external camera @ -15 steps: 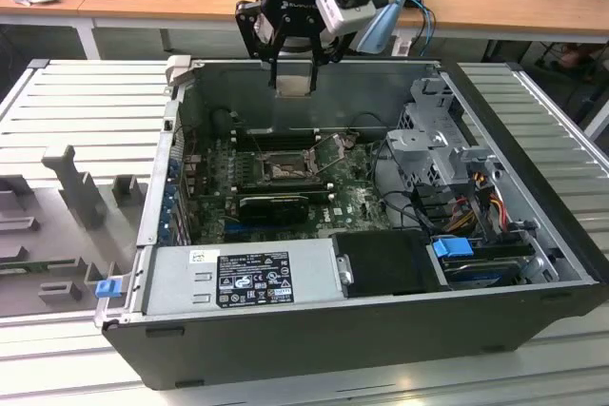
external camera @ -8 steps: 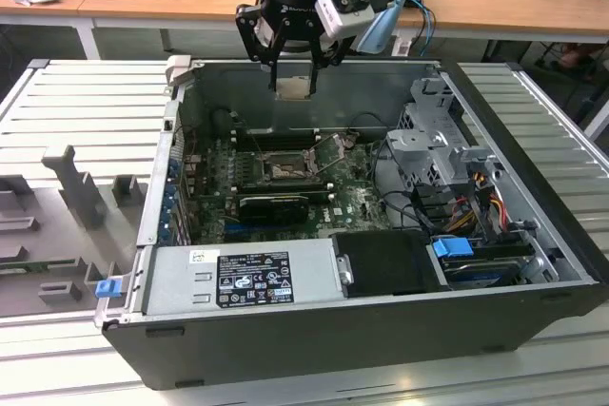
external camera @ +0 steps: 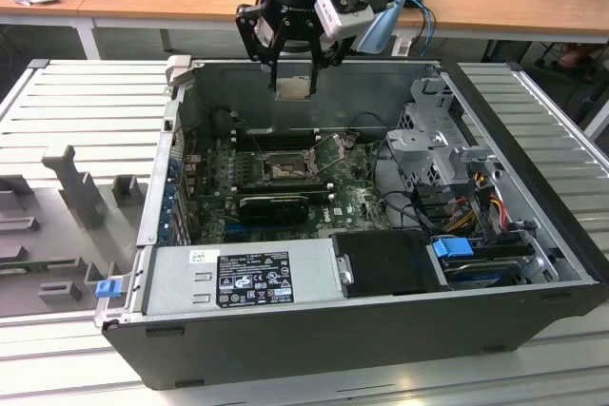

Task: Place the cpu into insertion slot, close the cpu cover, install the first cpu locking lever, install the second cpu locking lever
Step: 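Place the cpu into insertion slot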

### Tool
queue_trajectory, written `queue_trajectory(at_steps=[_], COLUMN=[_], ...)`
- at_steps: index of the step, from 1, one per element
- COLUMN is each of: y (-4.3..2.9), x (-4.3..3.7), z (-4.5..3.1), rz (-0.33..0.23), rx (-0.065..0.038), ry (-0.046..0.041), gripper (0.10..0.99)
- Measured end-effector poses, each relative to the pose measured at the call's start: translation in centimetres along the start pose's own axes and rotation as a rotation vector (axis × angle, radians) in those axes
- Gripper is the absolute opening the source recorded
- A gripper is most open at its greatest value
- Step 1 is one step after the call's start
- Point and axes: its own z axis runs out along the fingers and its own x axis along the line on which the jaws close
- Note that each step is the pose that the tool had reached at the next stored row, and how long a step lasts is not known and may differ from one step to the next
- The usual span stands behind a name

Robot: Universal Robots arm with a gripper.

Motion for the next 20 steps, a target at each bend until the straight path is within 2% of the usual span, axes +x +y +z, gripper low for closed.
queue_trajectory(at_steps=[16, 20], y=[0.00, -0.01], x=[0.00, 0.00], z=[0.02, 0.06], rz=[0.058, 0.100], rx=[-0.001, -0.002], ry=[-0.0051, -0.0088], gripper=[0.529, 0.529])
